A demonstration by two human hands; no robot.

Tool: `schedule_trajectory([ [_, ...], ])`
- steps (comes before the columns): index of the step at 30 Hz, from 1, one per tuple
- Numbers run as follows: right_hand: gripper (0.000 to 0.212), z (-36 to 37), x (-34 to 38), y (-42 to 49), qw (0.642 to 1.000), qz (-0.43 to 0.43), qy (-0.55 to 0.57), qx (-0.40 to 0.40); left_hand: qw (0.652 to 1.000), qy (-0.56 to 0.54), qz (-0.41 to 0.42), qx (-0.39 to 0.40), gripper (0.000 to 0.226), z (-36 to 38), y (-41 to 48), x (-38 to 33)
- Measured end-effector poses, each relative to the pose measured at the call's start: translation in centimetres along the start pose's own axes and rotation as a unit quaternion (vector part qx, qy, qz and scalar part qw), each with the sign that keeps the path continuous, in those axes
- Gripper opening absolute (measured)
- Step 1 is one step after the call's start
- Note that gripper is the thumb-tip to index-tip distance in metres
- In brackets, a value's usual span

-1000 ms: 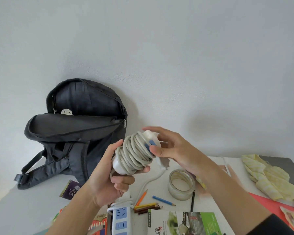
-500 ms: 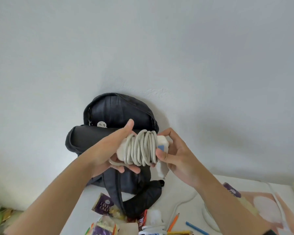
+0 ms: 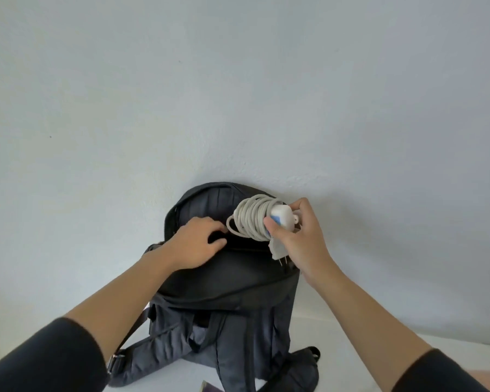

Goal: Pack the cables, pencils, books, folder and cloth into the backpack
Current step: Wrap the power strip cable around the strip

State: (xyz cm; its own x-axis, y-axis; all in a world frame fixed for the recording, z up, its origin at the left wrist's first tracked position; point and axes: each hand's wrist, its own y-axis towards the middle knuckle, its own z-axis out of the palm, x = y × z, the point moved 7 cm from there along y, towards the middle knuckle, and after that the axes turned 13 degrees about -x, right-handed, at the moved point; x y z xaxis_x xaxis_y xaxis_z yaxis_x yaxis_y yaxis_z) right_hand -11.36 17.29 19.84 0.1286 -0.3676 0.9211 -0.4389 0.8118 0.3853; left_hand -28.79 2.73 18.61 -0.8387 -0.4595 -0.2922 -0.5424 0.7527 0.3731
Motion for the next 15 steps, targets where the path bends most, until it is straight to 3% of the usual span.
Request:
schedule_trajectory([
  [3, 0.035, 2.4, 0.4, 0.2, 0.991, -0.089, -0.099, 0.005, 0.991, 0.103, 0.019, 0.086, 0.041, 2.4, 0.8, 1.6],
  [6, 0.036, 4.1, 0.1, 0.3, 0.963, -0.173, -0.197, 0.057, 0.979, 0.128, 0.032, 0.155, 0.041, 3.4, 0.2, 2.1],
  [11, 0.036, 5.7, -1.1, 0.8, 0.916, -0.166, -0.338, 0.137, 0.980, 0.020, 0.027, 0.198, 0.043, 3.9, -1.4, 3.2],
  [15, 0.033, 6.8, -1.8, 1.1, 0.884, -0.139, -0.410, 0.176, 0.982, 0.045, 0.038, 0.178, 0.041, 4.8, -2.3, 2.6],
])
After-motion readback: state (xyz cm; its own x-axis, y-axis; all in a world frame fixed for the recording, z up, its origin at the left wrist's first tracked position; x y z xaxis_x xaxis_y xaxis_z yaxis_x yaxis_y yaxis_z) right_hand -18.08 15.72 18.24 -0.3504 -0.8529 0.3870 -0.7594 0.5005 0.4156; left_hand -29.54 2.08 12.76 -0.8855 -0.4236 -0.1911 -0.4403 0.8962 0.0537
